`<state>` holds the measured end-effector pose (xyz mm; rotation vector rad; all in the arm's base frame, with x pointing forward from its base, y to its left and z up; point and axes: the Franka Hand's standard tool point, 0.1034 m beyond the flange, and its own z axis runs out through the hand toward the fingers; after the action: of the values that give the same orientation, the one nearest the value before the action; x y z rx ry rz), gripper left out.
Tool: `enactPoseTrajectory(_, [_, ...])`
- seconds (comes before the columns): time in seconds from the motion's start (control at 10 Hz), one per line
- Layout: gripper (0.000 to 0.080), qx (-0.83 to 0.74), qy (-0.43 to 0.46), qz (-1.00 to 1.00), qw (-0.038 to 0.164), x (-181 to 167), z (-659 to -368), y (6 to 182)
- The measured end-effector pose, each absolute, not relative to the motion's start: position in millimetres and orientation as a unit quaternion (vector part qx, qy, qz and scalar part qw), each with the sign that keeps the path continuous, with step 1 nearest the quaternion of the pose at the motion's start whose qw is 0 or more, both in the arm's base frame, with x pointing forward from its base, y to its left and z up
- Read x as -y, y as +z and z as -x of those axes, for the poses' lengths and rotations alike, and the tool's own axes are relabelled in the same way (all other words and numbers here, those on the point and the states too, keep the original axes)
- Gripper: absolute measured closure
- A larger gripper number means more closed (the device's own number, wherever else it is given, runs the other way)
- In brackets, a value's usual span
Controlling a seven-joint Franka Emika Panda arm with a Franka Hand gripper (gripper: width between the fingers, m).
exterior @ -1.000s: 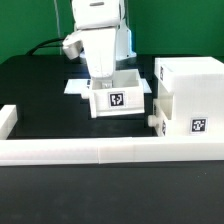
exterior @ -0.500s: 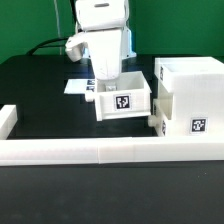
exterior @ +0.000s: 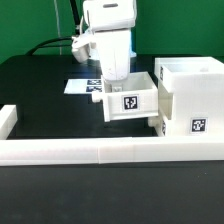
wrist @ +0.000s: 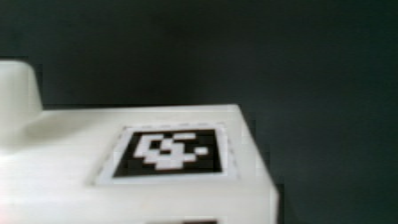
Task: Assemble drawer
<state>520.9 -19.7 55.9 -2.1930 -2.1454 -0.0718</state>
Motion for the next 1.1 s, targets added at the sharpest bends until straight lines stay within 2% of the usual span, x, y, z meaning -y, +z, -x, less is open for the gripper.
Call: enactPoseTrajectory(1.1, [0.0755, 0.697, -0.032, 0.715, 0.031, 11.9, -525.9, 52.5])
